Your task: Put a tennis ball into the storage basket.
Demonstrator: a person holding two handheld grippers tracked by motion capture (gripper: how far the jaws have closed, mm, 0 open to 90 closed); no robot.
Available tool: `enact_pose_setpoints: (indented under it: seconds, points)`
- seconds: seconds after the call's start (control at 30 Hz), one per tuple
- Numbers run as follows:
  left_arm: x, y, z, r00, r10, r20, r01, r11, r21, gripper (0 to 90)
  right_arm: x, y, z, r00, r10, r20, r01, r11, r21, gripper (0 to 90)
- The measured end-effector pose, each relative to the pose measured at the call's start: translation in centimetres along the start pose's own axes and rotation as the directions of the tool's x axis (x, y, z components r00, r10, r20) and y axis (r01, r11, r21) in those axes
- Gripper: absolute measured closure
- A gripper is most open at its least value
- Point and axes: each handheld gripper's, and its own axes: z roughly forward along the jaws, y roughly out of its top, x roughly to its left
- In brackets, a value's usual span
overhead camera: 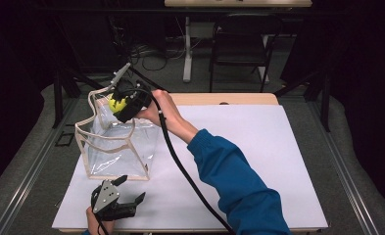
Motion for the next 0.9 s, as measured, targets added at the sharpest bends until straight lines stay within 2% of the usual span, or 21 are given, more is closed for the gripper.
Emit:
enact_pose_setpoints:
  seconds: [0.47,0.9]
  points:
    - [0.0,0.0,0.0,1.0000,0.001,0.000,-0.001,1.0000,0.003,16.1,0.6,0.1,1.4,0.9992,0.006,-0.039,-0.005,1.000,0.009,25.8]
    - [0.0,0.0,0.0,1.0000,-0.001,0.002,0.001,1.0000,0.001,16.1,1.0,0.1,2.7,0.9975,0.012,-0.070,-0.008,0.999,0.050,25.8]
